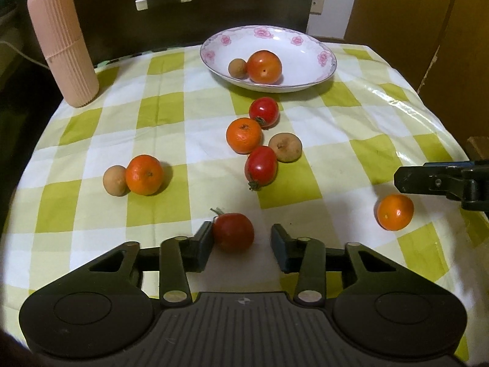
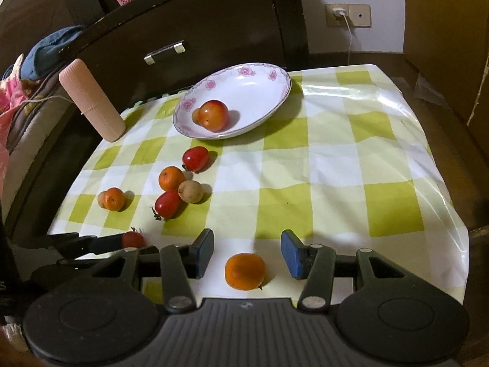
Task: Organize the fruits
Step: 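Move the left gripper to a cherry tomato while the right gripper approaches a mandarin orange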
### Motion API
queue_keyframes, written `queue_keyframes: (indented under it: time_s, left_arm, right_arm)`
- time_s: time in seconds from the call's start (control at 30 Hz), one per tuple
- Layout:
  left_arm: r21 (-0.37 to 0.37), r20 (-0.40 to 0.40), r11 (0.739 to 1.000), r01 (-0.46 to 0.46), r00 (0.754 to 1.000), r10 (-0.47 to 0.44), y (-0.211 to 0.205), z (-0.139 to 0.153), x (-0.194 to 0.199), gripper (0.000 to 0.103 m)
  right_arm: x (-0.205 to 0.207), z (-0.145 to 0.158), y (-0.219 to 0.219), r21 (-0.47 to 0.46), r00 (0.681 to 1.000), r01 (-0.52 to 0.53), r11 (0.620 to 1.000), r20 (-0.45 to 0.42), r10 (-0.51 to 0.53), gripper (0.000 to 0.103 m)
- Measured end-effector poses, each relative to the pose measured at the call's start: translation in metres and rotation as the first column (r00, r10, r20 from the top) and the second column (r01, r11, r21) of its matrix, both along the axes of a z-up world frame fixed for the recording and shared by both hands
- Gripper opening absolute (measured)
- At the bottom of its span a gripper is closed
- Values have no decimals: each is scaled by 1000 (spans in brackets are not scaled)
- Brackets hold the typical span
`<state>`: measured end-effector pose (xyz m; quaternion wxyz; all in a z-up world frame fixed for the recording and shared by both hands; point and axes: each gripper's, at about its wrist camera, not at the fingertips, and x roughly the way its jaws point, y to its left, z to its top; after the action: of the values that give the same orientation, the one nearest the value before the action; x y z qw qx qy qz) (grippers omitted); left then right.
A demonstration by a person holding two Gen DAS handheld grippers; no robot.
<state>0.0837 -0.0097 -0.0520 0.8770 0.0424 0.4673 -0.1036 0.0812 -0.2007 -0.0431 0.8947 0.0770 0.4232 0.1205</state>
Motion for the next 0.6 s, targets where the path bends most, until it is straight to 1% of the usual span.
queue_keyframes:
  time_s: [0.07,0.1,0.2,0.37,0.43,0.6]
  left_arm:
    - [-14,-8,1000,-2,1000,2,2,1,0,35]
    - [-17,-11,1000,-2,1000,2,3,2,-1,34]
    - [-11,-14,1000,0,1000,0,3,3,-2,34]
    - [-34,-14,999,8,1000,-8,5,6,-3,34]
    - [-42,-18,999,7,1000,-7,6,5,-3,34]
    - [-37,-24,999,5,1000,-6,8,2,-2,38]
  right_arm:
    - [0,-2,-1,-1,1000,2,1000,-9,-2,47]
    - [1,-4,-2,-3,1000,5,1000,-16,-5,47]
    - [0,-7,-3,-7,999,1,1000,-34,-1,47]
    - [-5,-10,6,-21,998,-62,998,-32,61,48]
    - [-5,-14,11,-39,996,-80,996,-36,78,50]
    - [-2,-25,19,-72,994,-98,993,-55,94,50]
